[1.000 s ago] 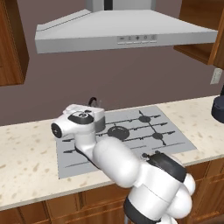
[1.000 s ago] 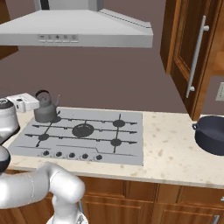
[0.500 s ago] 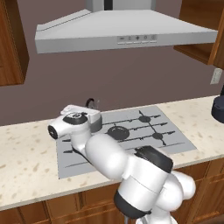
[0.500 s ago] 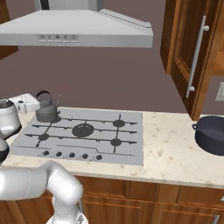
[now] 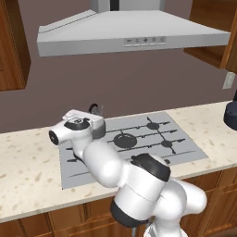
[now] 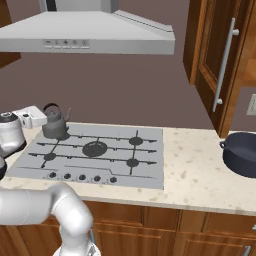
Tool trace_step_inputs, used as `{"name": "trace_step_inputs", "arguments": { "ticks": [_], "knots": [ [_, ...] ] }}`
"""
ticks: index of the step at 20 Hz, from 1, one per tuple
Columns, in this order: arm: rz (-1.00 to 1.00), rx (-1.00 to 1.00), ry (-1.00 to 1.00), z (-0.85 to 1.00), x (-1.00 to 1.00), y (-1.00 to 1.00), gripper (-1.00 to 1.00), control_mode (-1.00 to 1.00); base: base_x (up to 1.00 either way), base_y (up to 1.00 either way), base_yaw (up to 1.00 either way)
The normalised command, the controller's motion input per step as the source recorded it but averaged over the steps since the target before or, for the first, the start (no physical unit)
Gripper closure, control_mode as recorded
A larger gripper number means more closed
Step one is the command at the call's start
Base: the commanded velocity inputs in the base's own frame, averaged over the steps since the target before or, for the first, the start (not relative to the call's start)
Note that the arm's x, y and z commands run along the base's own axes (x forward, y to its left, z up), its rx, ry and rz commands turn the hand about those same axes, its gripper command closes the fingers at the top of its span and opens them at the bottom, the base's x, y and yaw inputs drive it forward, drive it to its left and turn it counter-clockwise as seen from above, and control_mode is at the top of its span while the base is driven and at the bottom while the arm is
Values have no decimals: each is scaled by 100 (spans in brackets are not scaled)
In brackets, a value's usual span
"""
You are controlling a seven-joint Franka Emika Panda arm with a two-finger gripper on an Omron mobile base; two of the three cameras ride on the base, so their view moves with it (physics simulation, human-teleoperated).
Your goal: Pick the kettle from the cabinet and place it on a stove burner. Then pick the pot from the counter and place it on another stove burner. Finally, turn both burners on.
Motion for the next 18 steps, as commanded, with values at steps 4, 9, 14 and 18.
{"name": "trace_step_inputs", "arguments": {
  "ticks": [4, 9, 14, 18],
  "knots": [
    [0, 1, 0, -5, 21, 4, 100, -100, 0, 0, 0],
    [0, 0, 0, -15, 18, 0, 100, -100, 0, 0, 0],
    [0, 0, 0, -13, 16, 3, 100, -100, 0, 0, 0],
    [0, 0, 0, -13, 15, 1, 100, -100, 0, 0, 0]
  ]
}}
